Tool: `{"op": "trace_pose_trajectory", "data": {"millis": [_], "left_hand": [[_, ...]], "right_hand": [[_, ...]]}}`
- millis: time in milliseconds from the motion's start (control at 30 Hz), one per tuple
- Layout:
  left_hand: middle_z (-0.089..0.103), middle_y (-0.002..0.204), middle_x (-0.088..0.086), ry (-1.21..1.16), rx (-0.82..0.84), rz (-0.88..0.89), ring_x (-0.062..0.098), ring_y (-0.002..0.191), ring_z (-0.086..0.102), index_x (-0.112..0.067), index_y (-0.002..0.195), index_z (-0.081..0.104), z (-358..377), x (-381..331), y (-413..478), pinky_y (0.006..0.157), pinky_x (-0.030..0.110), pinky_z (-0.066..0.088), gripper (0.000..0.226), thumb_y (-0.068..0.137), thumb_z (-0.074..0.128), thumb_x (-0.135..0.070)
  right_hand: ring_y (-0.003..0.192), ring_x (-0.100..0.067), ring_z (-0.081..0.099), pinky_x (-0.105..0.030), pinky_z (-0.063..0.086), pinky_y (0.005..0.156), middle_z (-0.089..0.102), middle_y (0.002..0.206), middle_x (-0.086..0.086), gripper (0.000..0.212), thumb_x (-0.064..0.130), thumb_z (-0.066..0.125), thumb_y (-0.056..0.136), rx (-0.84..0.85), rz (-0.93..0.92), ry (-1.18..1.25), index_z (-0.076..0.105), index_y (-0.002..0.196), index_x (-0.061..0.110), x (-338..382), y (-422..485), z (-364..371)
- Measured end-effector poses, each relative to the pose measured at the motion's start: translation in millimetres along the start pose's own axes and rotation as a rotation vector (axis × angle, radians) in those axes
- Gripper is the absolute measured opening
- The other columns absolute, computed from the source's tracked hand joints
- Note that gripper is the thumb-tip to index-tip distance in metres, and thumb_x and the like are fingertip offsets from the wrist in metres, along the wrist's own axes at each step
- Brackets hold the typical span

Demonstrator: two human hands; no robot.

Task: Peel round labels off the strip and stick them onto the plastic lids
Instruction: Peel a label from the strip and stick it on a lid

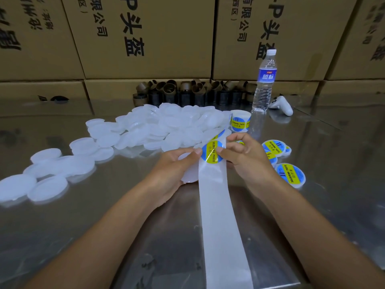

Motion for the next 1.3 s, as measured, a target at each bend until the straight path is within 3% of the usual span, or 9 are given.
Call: {"op": "trace_pose_trajectory", "data": {"millis": [133, 233, 333, 400, 500, 933, 1133, 1300], "left_hand": [[0.067, 0.113, 0.021, 0.019, -0.02, 0.024, 0.024, 0.092, 0.064, -0.002, 0.109, 0.065, -2.1, -1.6, -1.9, 0.094, 0.043, 0.05, 0.022, 0.089, 0.062, -0.011], [0.067, 0.113, 0.022, 0.044, -0.038, 0.038, 0.025, 0.092, 0.063, -0.009, 0.1, 0.067, -3.9, -2.0, -1.7, 0.097, 0.046, 0.048, 0.012, 0.089, 0.062, -0.008], [0.065, 0.116, 0.022, 0.062, -0.058, 0.043, 0.034, 0.103, 0.062, -0.013, 0.101, 0.068, -6.2, -1.6, -1.4, 0.103, 0.054, 0.042, 0.013, 0.09, 0.063, -0.009], [0.065, 0.119, 0.019, 0.079, -0.066, 0.048, 0.038, 0.115, 0.058, -0.013, 0.105, 0.068, -7.2, -1.1, -0.6, 0.105, 0.056, 0.04, 0.016, 0.09, 0.063, -0.01], [0.064, 0.121, 0.018, 0.091, -0.062, 0.055, 0.038, 0.118, 0.056, -0.01, 0.112, 0.066, -7.0, -0.7, 0.0, 0.105, 0.054, 0.041, 0.022, 0.09, 0.063, -0.008], [0.062, 0.125, 0.016, 0.148, -0.019, 0.076, 0.035, 0.12, 0.055, -0.016, 0.106, 0.066, -3.6, -2.8, -1.9, 0.104, 0.053, 0.042, 0.023, 0.091, 0.06, -0.001], [0.062, 0.124, 0.015, 0.14, -0.011, 0.082, 0.034, 0.12, 0.055, -0.018, 0.105, 0.067, -3.4, -2.9, -1.6, 0.105, 0.052, 0.042, 0.023, 0.091, 0.059, -0.001], [0.062, 0.125, 0.013, 0.14, -0.005, 0.085, 0.03, 0.124, 0.053, -0.018, 0.106, 0.067, -3.3, -2.8, -1.6, 0.108, 0.049, 0.039, 0.024, 0.091, 0.06, -0.001]], "right_hand": [[0.062, -0.003, 0.055, -0.011, 0.043, 0.058, 0.059, 0.078, 0.005, 0.031, 0.004, 0.071, 0.08, -0.056, -0.196, -0.279, 0.047, 0.082, 0.023, 10.7, -3.4, 0.3], [0.076, 0.004, 0.048, -0.005, 0.036, 0.068, 0.05, 0.088, 0.01, 0.026, 0.012, 0.073, 0.078, -0.133, -0.481, -0.627, 0.055, 0.095, 0.022, 27.2, -13.9, 4.4], [0.088, 0.003, 0.043, -0.005, 0.033, 0.075, 0.045, 0.099, 0.009, 0.029, 0.016, 0.073, 0.078, -0.152, -0.578, -0.718, 0.065, 0.106, 0.02, 31.1, -16.0, 4.8], [0.096, -0.002, 0.039, -0.012, 0.034, 0.079, 0.043, 0.102, 0.008, 0.03, 0.018, 0.074, 0.079, -0.164, -0.608, -0.752, 0.068, 0.108, 0.021, 32.2, -16.2, 5.1], [0.093, -0.004, 0.033, -0.02, 0.034, 0.084, 0.04, 0.102, 0.007, 0.032, 0.018, 0.076, 0.077, -0.187, -0.644, -0.814, 0.07, 0.108, 0.02, 32.2, -16.5, 5.8], [0.093, 0.005, 0.022, -0.017, 0.025, 0.082, 0.042, 0.096, 0.01, 0.029, 0.02, 0.075, 0.079, -0.126, -0.646, -0.899, 0.07, 0.107, 0.022, 28.4, -14.2, 9.3], [0.094, 0.002, 0.027, -0.016, 0.024, 0.08, 0.044, 0.095, 0.01, 0.028, 0.02, 0.074, 0.08, -0.118, -0.644, -0.885, 0.07, 0.107, 0.022, 30.3, -16.1, 8.9], [0.099, -0.009, 0.038, -0.016, 0.024, 0.078, 0.054, 0.096, 0.005, 0.026, 0.02, 0.071, 0.082, -0.106, -0.632, -0.914, 0.07, 0.107, 0.024, 29.5, -17.0, 10.3]]}}
Point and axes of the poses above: each hand's wrist, its own y-axis towards the middle knuckle, its own z-axis out of the palm, x = y × z, the point moved 8 cm from there along y, towards the middle knuckle
